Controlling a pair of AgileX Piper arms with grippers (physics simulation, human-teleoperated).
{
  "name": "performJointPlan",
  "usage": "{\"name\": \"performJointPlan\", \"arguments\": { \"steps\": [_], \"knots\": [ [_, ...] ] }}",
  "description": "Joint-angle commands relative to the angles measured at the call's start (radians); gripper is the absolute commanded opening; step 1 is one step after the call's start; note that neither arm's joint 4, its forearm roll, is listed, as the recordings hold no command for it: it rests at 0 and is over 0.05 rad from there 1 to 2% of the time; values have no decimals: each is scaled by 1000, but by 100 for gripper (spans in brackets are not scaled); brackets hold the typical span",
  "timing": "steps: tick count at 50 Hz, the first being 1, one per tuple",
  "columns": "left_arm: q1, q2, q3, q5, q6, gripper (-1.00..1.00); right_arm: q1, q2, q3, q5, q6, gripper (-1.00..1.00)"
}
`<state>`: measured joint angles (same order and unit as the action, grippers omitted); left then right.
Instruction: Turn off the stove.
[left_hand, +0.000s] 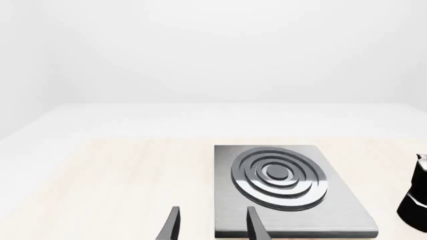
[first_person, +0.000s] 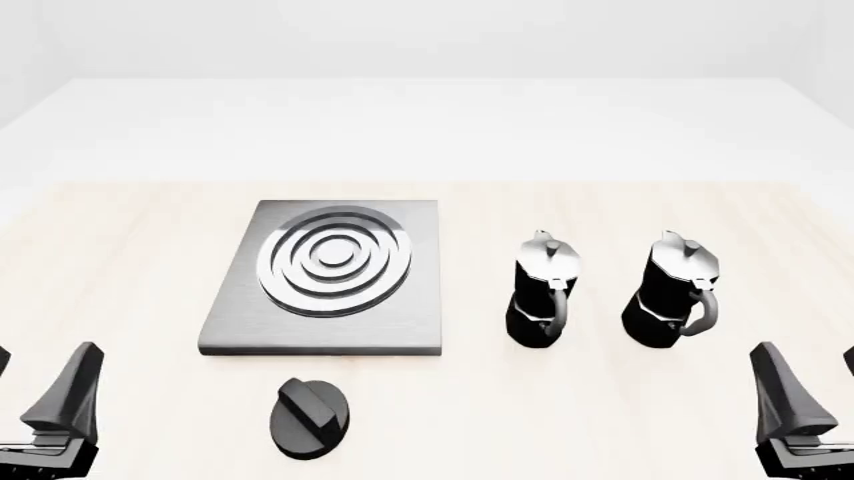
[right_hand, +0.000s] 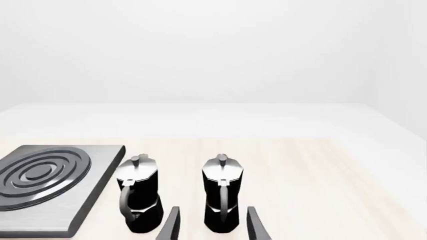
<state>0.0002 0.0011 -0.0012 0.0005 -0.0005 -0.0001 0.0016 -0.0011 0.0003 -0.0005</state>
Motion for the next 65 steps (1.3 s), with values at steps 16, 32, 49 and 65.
{"name": "performJointPlan", "arguments": {
  "steps": [16,32,49,65],
  "knots": [
    [3,89,-39,-8,-34,100,21,11,-2,3,-15,100],
    [-149,582,-291,89,54,100,37,21,-1,-1,-7,100],
    [-128,795,-378,169,249,100,53,27,0,2,-4,100],
    [-200,986,-300,122,256,100,51,45,1,-6,-4,100]
  ]
}}
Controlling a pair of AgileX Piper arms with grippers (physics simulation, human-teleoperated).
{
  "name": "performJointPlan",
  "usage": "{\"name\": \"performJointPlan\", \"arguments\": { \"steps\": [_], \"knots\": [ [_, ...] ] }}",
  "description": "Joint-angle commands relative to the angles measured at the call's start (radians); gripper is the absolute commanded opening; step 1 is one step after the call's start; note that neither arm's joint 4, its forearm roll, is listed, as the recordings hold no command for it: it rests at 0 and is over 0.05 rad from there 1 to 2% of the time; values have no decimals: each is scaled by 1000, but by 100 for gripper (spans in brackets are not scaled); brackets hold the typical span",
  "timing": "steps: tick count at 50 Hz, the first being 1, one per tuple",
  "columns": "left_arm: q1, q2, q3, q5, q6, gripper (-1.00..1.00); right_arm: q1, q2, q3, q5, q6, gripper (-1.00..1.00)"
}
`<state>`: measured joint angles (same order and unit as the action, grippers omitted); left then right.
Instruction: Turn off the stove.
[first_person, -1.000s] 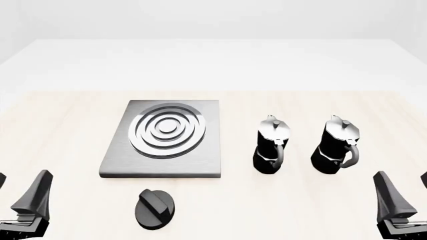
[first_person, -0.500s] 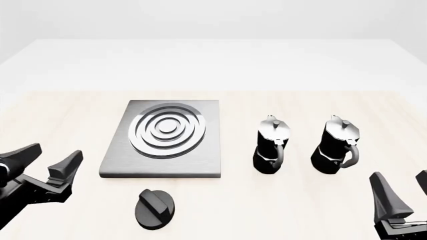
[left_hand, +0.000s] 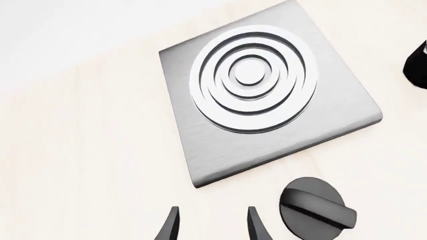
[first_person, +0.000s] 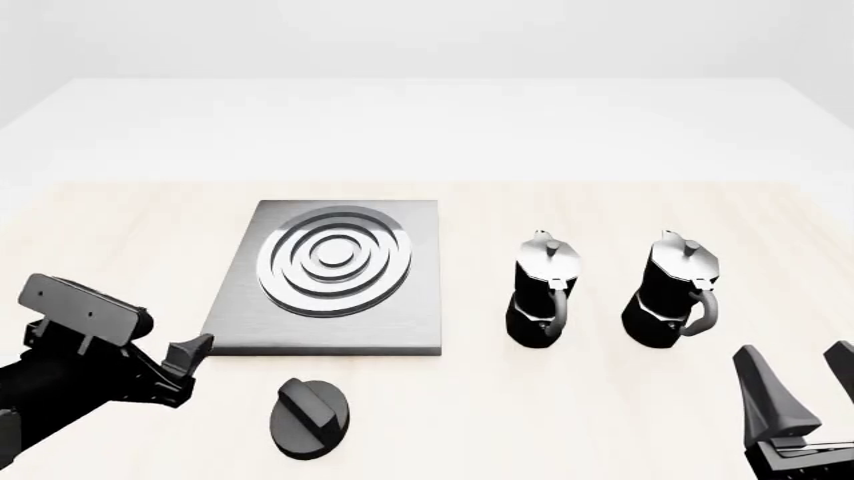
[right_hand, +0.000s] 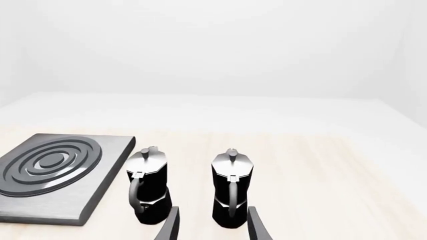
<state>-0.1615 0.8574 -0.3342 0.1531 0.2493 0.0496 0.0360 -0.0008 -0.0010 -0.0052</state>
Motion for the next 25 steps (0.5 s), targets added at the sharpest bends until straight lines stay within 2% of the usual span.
{"name": "performJointPlan", "arguments": {
  "steps": [1,2,6,12,25],
  "knots": [
    [-48,152,39,-42,-5,100,1,12,0,-5,2,100],
    [-67,155,33,-38,-60,100,2,10,0,-4,2,100],
    [-42,194,54,-84,-23,100,1,6,0,1,2,100],
    [-54,212,71,-107,-33,100,0,24,0,-12,1,100],
    [-26,358,113,-258,-18,100,3,31,0,-17,0,100]
  ]
}}
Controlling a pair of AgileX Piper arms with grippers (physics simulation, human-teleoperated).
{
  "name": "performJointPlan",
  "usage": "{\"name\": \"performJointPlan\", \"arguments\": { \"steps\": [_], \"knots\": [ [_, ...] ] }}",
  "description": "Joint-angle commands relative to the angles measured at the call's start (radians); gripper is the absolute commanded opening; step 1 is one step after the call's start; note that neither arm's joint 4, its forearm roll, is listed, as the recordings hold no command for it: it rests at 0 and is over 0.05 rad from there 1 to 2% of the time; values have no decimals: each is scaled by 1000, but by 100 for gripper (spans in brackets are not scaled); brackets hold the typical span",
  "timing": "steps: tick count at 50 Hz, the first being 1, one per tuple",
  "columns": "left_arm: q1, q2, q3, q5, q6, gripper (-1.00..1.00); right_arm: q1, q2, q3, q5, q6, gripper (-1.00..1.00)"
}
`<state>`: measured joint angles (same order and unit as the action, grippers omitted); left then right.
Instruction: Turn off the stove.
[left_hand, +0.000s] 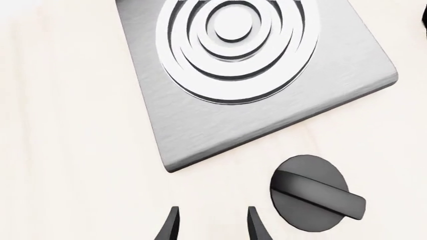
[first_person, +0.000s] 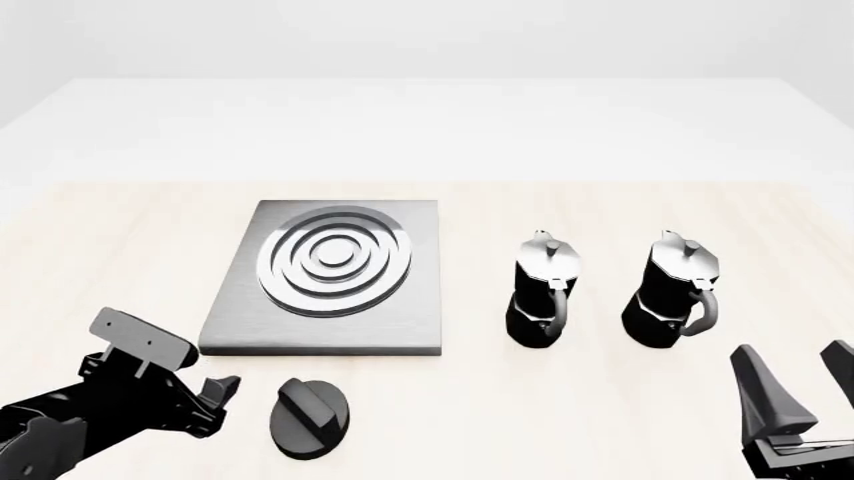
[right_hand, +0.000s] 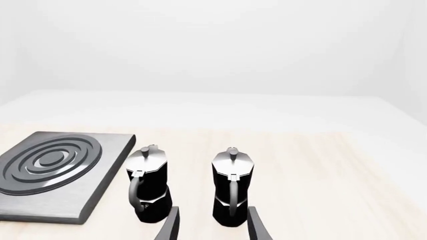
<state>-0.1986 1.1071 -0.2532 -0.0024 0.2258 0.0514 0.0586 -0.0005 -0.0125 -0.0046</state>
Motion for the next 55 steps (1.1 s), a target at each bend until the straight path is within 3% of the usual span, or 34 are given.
{"name": "performJointPlan", "arguments": {
  "steps": [1,5,11,39,55],
  "knots": [
    [12,117,34,-113,7,100,1,7,0,-5,0,100],
    [-32,189,28,-159,-31,100,2,10,0,-7,-2,100],
    [-81,191,30,-154,-83,100,1,4,0,0,-3,100],
    [-123,271,-7,-187,-80,100,5,42,0,-37,0,100],
    [-128,287,-50,-167,-44,100,4,-21,0,24,1,100]
  ]
}}
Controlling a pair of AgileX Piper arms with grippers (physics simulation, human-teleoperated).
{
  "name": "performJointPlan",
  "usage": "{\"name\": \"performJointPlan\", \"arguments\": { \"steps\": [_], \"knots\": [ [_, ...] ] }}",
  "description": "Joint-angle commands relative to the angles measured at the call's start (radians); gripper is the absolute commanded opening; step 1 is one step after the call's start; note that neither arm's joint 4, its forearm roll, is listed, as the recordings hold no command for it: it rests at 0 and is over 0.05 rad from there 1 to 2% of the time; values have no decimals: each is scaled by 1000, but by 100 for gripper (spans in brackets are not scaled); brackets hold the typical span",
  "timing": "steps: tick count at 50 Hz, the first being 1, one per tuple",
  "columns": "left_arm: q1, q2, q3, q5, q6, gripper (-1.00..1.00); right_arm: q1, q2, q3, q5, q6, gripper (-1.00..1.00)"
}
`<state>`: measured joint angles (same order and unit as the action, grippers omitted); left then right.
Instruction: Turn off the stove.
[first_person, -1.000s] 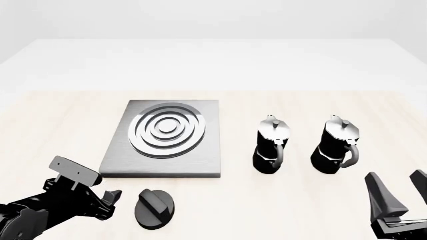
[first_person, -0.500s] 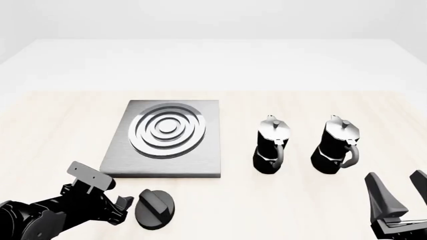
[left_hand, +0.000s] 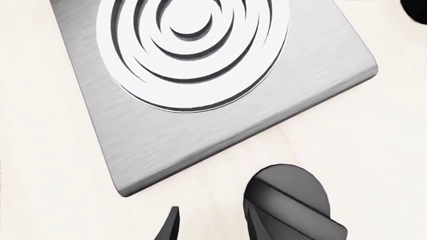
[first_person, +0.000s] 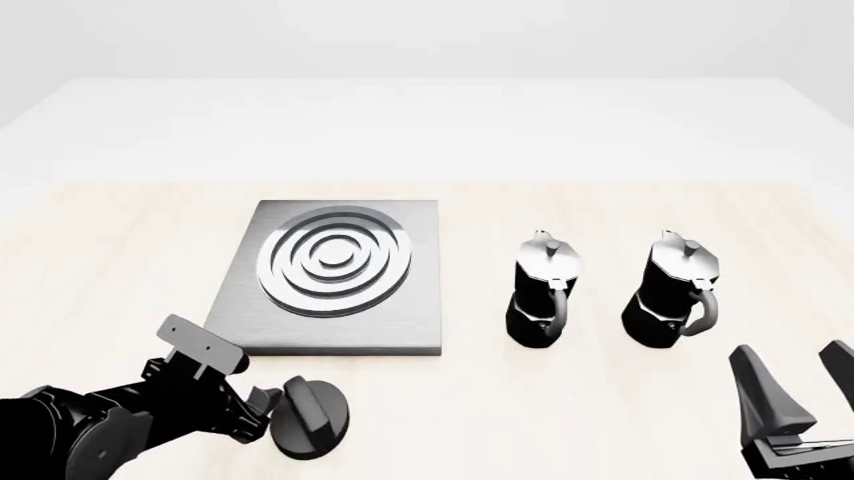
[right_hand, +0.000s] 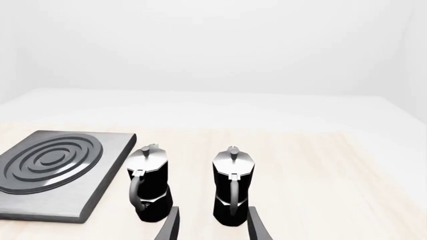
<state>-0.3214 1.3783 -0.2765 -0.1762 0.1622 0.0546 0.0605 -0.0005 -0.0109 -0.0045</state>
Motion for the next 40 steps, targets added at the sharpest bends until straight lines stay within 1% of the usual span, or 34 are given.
{"name": "performJointPlan", "arguments": {
  "steps": [1,2,6,20,29,40],
  "knots": [
    [-5,17,-28,7,20,100,1,-24,0,23,1,100],
    [-6,13,-44,24,31,100,1,-22,0,22,1,100],
    [-12,12,-56,36,36,100,0,-25,0,25,1,100],
    [-62,42,-102,49,50,100,0,-8,0,9,2,100],
    [-74,55,-140,73,67,100,-1,3,0,-2,2,100],
    [-87,66,-167,85,78,100,-1,4,0,-2,3,100]
  ]
}}
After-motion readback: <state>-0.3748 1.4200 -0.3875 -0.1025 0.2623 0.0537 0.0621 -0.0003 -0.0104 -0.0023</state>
